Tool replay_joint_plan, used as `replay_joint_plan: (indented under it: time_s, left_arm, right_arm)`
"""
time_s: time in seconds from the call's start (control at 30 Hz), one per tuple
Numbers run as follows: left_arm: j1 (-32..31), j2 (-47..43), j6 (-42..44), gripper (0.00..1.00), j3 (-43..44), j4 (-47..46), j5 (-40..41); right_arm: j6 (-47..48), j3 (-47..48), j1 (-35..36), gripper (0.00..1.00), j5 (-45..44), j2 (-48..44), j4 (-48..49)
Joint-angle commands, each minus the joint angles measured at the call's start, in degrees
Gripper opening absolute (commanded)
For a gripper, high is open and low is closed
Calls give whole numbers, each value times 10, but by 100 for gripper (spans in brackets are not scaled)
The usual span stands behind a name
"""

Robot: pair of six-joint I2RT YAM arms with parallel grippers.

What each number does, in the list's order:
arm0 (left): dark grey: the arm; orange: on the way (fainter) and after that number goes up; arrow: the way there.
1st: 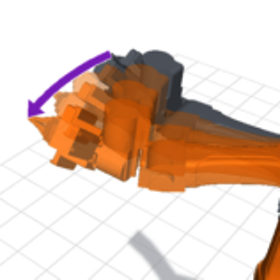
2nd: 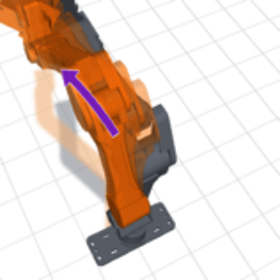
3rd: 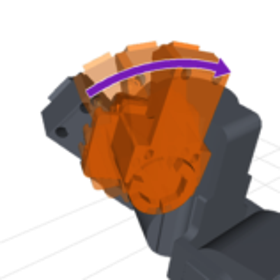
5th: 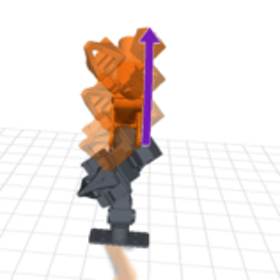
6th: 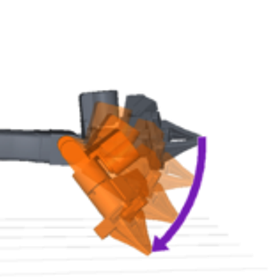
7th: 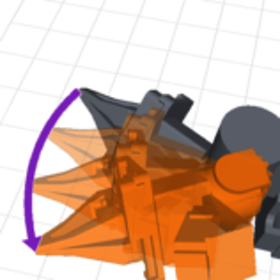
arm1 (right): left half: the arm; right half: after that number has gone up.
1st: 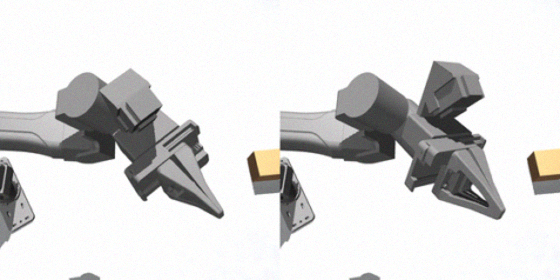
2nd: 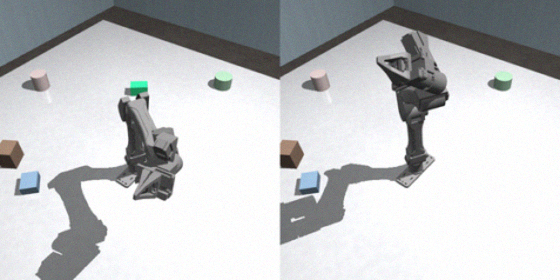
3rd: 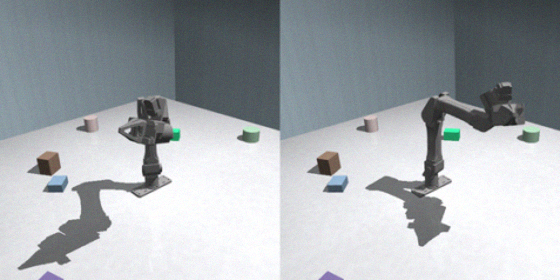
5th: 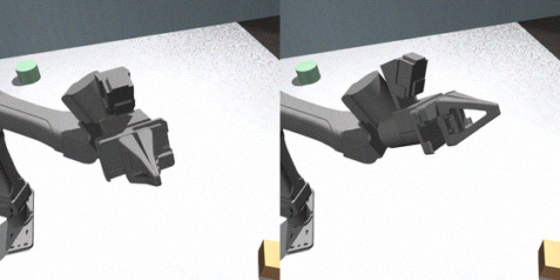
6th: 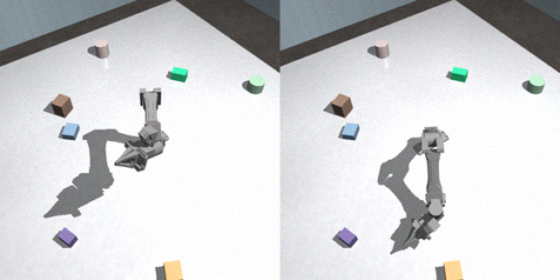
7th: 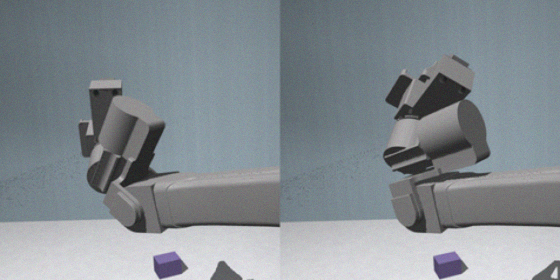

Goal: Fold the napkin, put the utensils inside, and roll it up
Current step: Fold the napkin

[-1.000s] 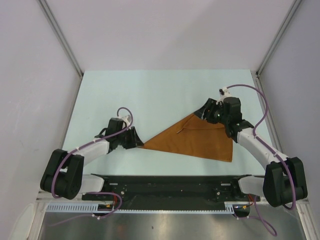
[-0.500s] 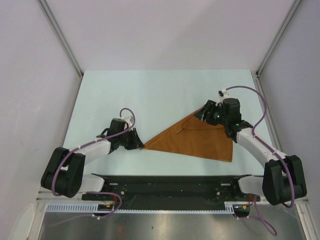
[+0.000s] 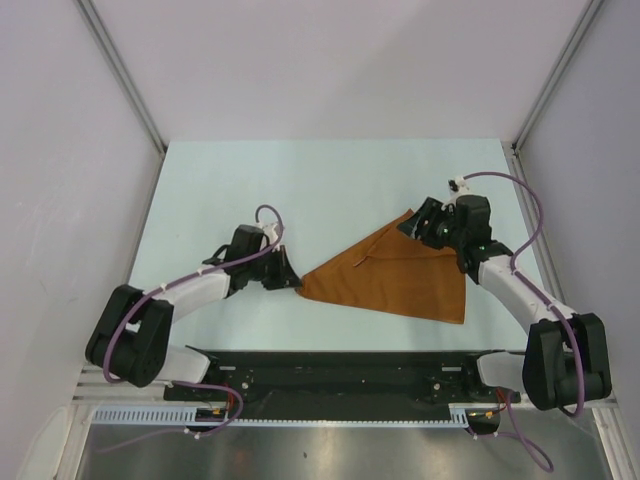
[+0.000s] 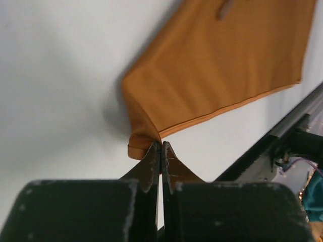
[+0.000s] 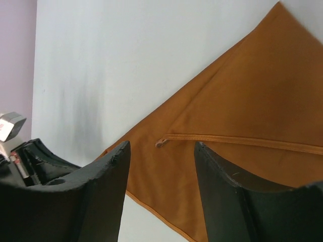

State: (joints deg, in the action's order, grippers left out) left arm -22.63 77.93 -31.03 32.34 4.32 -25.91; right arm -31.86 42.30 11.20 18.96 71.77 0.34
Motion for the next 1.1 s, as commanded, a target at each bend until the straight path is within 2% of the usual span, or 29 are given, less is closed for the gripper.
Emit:
replay_joint_plan:
  time_s: [0.0,0.23,0.6,0.9,1.07]
  left_arm:
    - [-36,26,-43,0,75,-41,-45]
    - [-116,140,-84,0,253,-76,-81]
    - [-174,366,-158,0,507,-142,-113]
    - [-189,475,-205,0,620,-200,-99]
    - [-189,510,-209,0,646,-215,-91]
  right_arm:
    - [14,0,-29,59,10,-31,-2]
    - [25,-11,-95,59,25,-51,-35]
    - [50,-29,-158,59,46,-78,-68]
    - [59,-38,-190,59,68,-80,-72]
    - [59,-42,-196,59,75,-80,-74]
